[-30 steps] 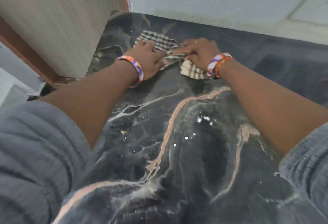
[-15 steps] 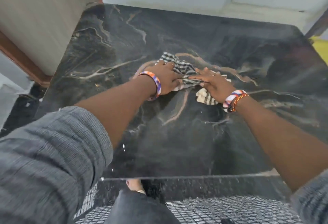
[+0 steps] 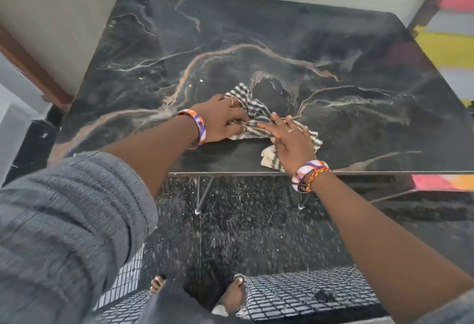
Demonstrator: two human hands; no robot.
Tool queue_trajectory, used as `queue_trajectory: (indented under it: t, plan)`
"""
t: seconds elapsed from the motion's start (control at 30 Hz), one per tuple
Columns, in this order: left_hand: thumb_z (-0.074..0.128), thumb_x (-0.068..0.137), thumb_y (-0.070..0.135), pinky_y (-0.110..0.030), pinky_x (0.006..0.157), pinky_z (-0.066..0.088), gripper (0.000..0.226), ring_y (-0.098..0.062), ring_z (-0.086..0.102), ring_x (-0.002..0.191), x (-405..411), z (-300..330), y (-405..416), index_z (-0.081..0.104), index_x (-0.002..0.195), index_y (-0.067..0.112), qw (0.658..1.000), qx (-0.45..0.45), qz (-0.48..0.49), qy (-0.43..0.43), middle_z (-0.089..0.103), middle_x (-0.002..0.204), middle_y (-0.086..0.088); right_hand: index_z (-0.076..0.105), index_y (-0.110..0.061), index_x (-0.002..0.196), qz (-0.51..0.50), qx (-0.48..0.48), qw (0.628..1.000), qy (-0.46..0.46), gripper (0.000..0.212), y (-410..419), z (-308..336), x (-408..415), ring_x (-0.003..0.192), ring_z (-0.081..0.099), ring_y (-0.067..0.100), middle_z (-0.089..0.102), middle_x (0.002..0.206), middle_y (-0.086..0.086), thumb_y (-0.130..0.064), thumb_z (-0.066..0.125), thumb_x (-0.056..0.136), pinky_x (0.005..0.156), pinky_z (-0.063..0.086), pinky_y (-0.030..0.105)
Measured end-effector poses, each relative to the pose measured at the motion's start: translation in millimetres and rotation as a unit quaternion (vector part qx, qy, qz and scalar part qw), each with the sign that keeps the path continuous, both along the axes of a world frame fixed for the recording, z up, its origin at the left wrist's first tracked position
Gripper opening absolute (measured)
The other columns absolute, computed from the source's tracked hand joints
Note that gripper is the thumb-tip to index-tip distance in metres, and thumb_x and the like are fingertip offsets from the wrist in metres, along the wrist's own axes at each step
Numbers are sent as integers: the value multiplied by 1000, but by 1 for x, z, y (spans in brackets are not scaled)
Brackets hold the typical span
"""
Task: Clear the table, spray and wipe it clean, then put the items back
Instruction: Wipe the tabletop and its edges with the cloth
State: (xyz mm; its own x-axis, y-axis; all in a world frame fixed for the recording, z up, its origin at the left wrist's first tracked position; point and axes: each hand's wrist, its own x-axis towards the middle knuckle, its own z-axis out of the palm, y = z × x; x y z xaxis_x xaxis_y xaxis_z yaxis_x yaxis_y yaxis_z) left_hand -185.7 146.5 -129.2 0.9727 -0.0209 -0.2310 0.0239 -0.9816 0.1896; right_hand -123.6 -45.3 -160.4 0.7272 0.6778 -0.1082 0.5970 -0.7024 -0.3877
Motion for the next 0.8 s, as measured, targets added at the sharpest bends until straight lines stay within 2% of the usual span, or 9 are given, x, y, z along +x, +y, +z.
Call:
queue_trajectory:
  t: [0.13,0.23,0.37,0.47,0.57,0.67,0.8]
  plan:
    - [46,92,38,-39,96,42,37,-28,44,119,-28,2,21,53,124,21,999,26,2,-38,50,129,-6,37,-40,138,1,22,1000,-1,58,25,2,-37,147,11,22,22,156,-7,-2,34,94,118,3,42]
    - [51,86,39,-43,90,48,33,-29,52,109,-56,2,45,62,110,19,998,2,29,-63,60,115,-7,38,-38,139,10,33,999,-2,56,49,0,-65,146,13,22,24,155,-6,-3,35,95,118,4,40]
    - [37,68,48,-41,77,52,49,-30,62,83,-96,7,82,70,79,14,994,-55,61,-74,68,85,-8,40,-34,138,33,42,999,8,55,89,1,-106,146,13,21,25,155,-7,-1,35,94,119,4,39]
    - [32,63,50,-39,66,51,45,-33,59,66,-127,3,115,58,57,13,991,-65,89,-73,64,65,-13,42,-31,137,61,50,997,12,53,124,3,-140,146,14,21,26,155,-8,-1,35,94,119,4,38]
    - [34,61,50,-36,62,49,51,-33,58,62,-163,-5,146,60,57,7,980,-80,144,-114,63,63,-16,42,-28,137,92,49,995,3,52,159,3,-175,146,14,21,26,155,-7,0,33,94,120,4,36]
    - [29,58,51,-34,57,40,57,-29,48,54,-191,-8,166,53,51,0,972,-94,163,-138,53,52,-16,46,-24,135,94,81,992,-6,53,185,1,-203,146,16,21,29,153,-6,3,35,91,119,2,34]
    - [30,56,52,-30,50,23,40,-24,30,47,-219,-7,186,28,41,14,959,-110,236,-111,29,42,-7,52,-22,131,89,143,985,33,48,215,-4,-236,145,19,22,37,150,-5,2,38,92,117,1,32]
